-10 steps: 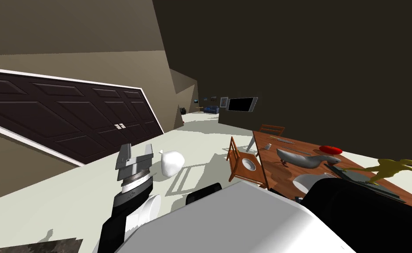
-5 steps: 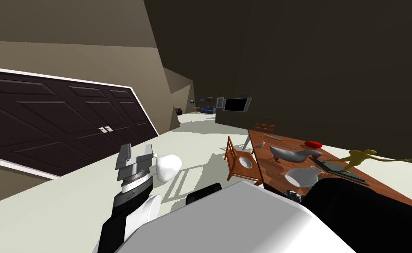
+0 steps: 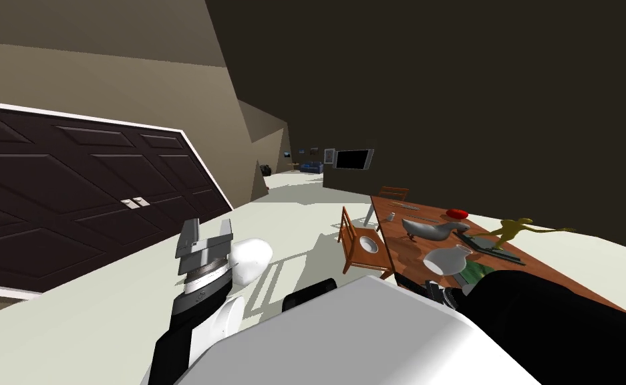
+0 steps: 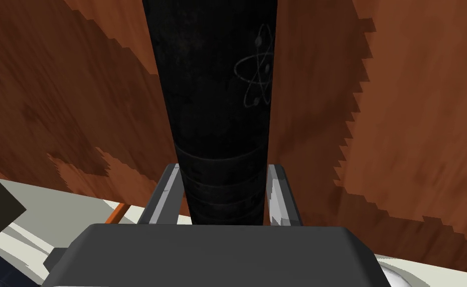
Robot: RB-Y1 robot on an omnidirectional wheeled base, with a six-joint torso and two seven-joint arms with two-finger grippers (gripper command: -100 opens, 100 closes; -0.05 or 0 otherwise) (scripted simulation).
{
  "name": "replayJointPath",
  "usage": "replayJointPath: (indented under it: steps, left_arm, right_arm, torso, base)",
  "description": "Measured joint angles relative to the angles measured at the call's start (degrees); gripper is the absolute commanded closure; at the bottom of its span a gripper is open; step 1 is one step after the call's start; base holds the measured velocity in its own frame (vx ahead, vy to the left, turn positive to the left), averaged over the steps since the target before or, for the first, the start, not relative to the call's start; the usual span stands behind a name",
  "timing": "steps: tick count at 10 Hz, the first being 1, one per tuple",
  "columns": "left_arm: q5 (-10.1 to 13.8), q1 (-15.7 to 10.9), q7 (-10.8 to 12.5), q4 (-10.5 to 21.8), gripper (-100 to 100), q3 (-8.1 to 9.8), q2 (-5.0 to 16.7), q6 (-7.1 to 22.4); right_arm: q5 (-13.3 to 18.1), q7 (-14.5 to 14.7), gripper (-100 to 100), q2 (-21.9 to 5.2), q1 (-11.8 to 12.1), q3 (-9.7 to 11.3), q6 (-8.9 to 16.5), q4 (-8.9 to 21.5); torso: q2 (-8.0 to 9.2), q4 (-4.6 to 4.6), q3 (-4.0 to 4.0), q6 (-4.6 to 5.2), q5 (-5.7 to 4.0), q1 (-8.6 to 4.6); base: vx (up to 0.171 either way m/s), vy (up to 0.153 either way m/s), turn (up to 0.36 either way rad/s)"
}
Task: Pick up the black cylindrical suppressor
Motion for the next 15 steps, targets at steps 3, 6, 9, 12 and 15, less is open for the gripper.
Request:
replayJointPath:
  steps: [3, 6, 9, 12, 15]
  left_arm:
    - [0.0, 0.0, 0.0, 0.0, 0, 0.0, 0.0, 0.0]
    - [0.0, 0.0, 0.0, 0.0, 0, 0.0, 0.0, 0.0]
    - [0.0, 0.0, 0.0, 0.0, 0, 0.0, 0.0, 0.0]
    - [0.0, -0.01, 0.0, 0.0, 0, 0.0, 0.0, 0.0]
    - [0.0, 0.0, 0.0, 0.0, 0, 0.0, 0.0, 0.0]
  right_arm:
    - [4.93, -1.59, 100, 0.37, -0.67, -2.45, -1.85, -0.99]
    - [9.4, -1.9, 100, 1.37, -2.25, -5.09, -3.99, -0.52]
    - [14.19, -3.89, 100, 1.81, -2.51, -7.44, -5.32, -2.18]
    - [19.14, -5.73, 100, 2.18, -3.29, -9.73, -6.98, -3.34]
    - [23.79, -6.53, 100, 2.79, -4.89, -12.09, -8.94, -3.2]
  torso:
    - [0.0, 0.01, 0.01, -0.02, 0.04, 0.02]
    - [0.0, 0.0, 0.0, -0.06, 0.09, 0.08]
    - [0.0, 0.0, 0.0, -0.11, 0.14, 0.13]
    - [0.01, -0.01, 0.0, -0.13, 0.19, 0.16]
    - [-0.01, -0.02, -0.01, -0.13, 0.22, 0.22]
  base:
    - [0.023, 0.0, -0.103]
    - [0.024, 0.003, -0.105]
    - [0.022, 0.002, -0.104]
    - [0.02, 0.002, -0.103]
    - [0.023, 0.006, -0.104]
